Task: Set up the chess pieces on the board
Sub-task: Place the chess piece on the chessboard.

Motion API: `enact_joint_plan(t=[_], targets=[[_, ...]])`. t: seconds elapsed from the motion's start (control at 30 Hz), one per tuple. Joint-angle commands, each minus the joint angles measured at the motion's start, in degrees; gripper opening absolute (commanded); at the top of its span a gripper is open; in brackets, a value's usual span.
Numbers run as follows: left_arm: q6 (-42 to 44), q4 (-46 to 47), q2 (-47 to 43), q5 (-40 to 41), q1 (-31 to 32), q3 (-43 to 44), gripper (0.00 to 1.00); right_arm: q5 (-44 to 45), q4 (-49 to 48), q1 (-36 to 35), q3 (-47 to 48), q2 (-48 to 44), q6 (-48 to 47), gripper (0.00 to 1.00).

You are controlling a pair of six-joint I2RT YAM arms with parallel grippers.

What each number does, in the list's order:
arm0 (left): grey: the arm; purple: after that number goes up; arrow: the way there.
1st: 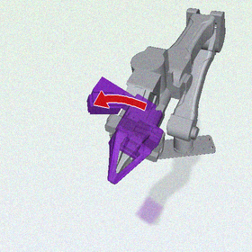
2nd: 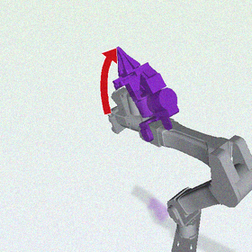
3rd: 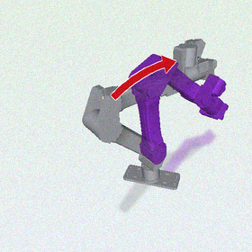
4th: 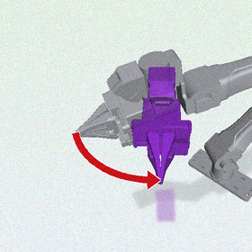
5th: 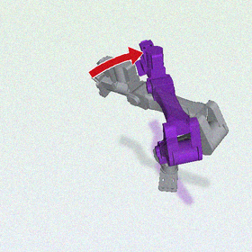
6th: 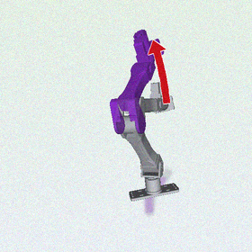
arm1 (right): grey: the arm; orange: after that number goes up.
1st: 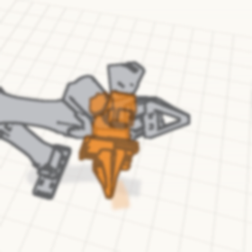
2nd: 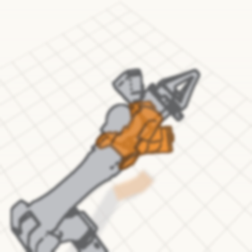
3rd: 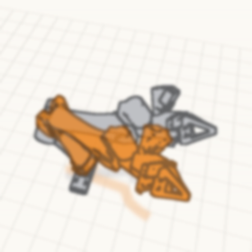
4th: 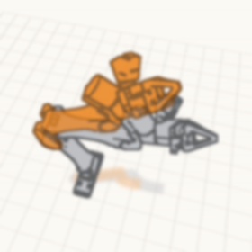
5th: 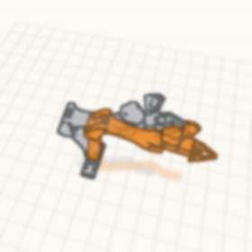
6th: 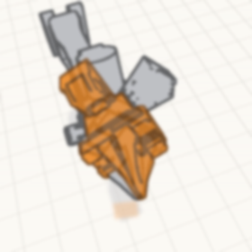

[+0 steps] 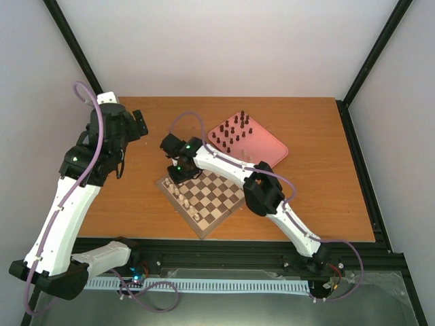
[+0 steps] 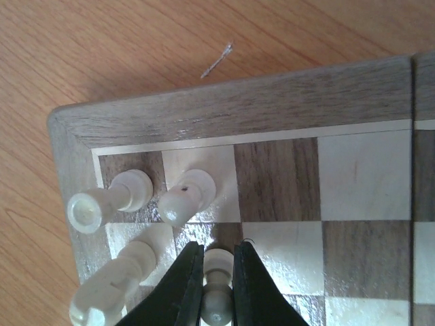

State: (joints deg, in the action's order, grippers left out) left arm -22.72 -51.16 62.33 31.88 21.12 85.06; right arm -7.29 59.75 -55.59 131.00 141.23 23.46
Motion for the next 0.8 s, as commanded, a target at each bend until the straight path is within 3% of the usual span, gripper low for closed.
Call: enact_joint_plan(t=[0.0,0.27,0.77], targets=[[0.5,-1.4,-1.1,0.8,0.4,0.2,1.00,-0.3,-0.5,-0.5,1.3,1.9,0.3,0.03],[0.6,-1.6,-1.2,1.1,0.4,-0.1,1.00,-0.6,-0.7,-0.5,1.7,2.1,0.4,0.03],[0.6,-1.1,-0.7,1.1,0.4,-0.3,1.00,-0.8,-0.2,-0.5,1.7,0.4,-0.4,0.15]])
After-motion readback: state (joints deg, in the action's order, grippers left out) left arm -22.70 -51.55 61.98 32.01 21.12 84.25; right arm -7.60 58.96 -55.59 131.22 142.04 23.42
